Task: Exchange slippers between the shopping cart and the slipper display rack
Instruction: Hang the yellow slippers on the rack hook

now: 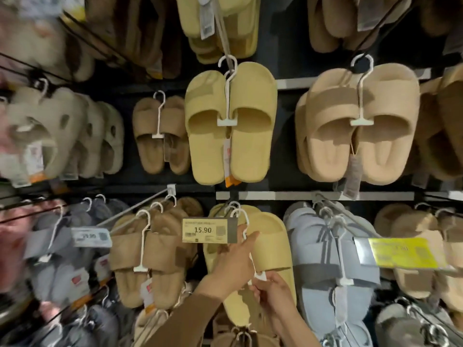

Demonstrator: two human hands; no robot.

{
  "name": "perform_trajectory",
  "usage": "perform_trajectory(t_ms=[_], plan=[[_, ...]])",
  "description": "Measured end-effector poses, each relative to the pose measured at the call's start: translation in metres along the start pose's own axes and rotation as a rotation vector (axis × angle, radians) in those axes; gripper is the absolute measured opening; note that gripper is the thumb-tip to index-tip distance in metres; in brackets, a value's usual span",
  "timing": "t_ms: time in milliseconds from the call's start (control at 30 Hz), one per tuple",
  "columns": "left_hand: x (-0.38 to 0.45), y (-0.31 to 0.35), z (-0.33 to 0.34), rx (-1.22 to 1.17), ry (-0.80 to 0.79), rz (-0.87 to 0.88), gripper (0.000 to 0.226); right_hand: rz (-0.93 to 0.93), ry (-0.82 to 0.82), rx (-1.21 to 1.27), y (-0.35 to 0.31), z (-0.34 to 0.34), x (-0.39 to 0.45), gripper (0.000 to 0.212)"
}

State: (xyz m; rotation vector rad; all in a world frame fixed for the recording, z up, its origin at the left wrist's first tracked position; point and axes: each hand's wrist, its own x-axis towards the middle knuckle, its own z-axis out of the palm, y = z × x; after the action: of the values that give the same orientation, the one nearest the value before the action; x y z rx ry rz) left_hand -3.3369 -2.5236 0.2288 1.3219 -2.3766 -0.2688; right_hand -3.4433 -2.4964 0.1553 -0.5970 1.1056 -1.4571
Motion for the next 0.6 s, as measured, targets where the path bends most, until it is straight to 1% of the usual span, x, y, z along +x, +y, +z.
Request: perform_trajectory(t_ms=[133,233,333,400,500,600], plan=[[0.003,0.004,-0.001,-0.038,0.002,-0.075,0.077,-0.094,0.045,-0.061,-0.001,0.005,0.006,0.023],[0.004,0.008,-0.001,-0.057,0.024,-0.083,0.084,-0.220,0.097,-0.108,-0.007,0.008,0.004,0.025],[0.009,0.007,0.001,-0.083,0.032,-0.090,0.088,-0.302,0.130,-0.158,-0.013,0.010,0.007,0.032],[0.012,0.002,0.004,-0.120,0.017,-0.109,0.086,-0.319,0.139,-0.199,-0.013,0.010,0.010,0.035],[0.020,-0.014,0.014,-0.174,0.010,-0.154,0.087,-0.297,0.125,-0.253,-0.011,0.014,0.014,0.037],[0.035,-0.029,0.024,-0.197,0.070,-0.131,0.093,-0.292,0.119,-0.269,-0.012,0.020,0.021,0.040]])
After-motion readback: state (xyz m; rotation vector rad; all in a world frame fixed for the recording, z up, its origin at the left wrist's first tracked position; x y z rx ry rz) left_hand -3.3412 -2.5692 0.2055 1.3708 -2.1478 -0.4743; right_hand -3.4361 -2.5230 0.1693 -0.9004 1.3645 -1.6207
